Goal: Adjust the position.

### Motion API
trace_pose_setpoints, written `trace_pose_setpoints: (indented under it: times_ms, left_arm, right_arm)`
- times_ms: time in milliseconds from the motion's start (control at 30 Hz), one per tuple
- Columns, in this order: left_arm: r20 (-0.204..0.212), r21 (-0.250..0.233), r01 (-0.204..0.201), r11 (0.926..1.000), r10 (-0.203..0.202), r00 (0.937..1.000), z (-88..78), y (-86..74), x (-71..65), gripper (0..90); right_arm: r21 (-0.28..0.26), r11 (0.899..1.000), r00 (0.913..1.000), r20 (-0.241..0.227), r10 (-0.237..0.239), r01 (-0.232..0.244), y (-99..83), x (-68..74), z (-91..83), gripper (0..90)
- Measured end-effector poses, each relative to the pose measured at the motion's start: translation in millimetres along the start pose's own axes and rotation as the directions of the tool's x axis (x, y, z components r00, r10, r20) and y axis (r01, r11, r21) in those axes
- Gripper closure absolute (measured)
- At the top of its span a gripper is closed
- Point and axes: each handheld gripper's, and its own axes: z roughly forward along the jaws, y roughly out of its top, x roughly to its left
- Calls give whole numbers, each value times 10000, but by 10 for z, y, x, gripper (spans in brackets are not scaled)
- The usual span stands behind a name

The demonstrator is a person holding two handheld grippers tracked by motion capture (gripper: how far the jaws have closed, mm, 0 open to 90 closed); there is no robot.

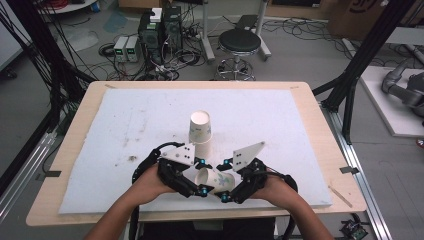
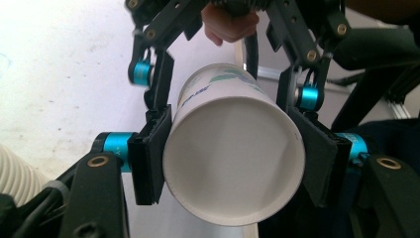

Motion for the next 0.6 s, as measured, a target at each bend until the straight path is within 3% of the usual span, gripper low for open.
trace_pose_setpoints:
  times_ms: [100, 233, 333, 400, 600]
  left_arm:
    - [-1, -499, 53, 9987, -53, 10000, -36, -44, 2, 370]
    - [-88, -1106, 49, 9939, -59, 9999, -72, -108, -4, 369]
    - [-246, -1475, -11, 9891, -26, 9997, -92, -148, 0, 368]
    - [-285, -1659, 17, 9861, -66, 9996, -109, -169, 3, 367]
    - [-397, -2320, -37, 9727, -57, 9992, -151, -213, -6, 367]
  right_arm:
    - [-848, 9960, 9995, 120, 286, -275, -48, 1, -85, 197]
    - [-1804, 9830, 9981, 428, 436, -352, -117, 21, -192, 196]
    - [-2137, 9758, 9962, 627, 607, -460, -156, 33, -230, 197]
    - [-2619, 9638, 9945, 766, 718, -495, -196, 53, -257, 197]
    - [-3225, 9444, 9925, 786, 936, -635, -283, 92, -248, 197]
